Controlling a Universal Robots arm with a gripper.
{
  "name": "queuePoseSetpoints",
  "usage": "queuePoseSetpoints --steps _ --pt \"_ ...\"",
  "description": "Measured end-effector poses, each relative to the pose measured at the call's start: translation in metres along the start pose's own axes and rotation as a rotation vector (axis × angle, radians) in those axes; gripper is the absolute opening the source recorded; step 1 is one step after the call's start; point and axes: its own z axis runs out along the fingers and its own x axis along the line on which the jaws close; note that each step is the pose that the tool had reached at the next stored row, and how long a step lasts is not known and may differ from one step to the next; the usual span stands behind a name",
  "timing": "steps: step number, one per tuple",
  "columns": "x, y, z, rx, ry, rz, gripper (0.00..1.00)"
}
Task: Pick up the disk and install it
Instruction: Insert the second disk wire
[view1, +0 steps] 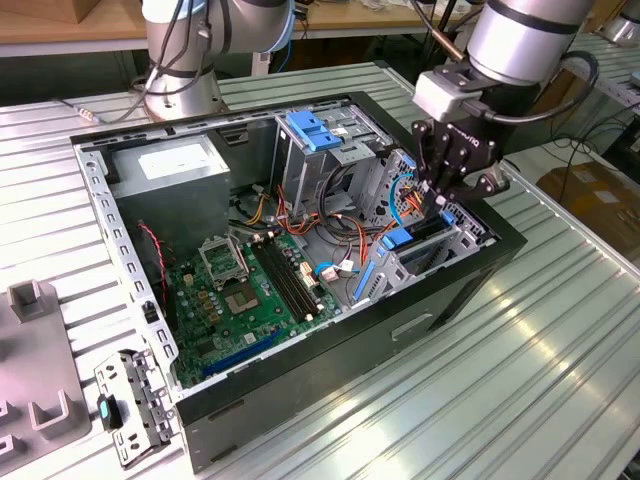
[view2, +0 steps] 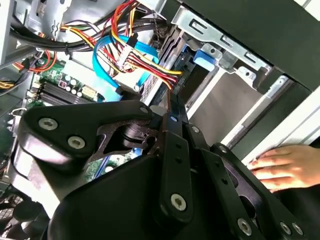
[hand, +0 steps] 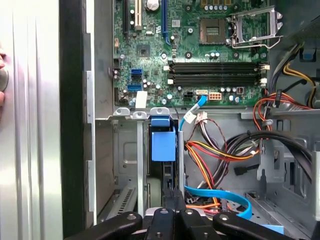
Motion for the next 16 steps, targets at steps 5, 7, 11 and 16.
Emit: queuePoseSetpoints --steps 5,7,11,16 --pt "0.0007 -0.0003 -0.0158 0.0000 0.0000 0.000 0.11" --pt "0.0009 -0.0004 -0.0206 0.0000 -0.0003 0.000 0.11" --pt "0.0009 -0.0001 -0.0209 0.0000 0.0000 0.000 0.11" --pt "0.0005 0.0033 -0.0233 0.0000 0.0017 0.000 0.11"
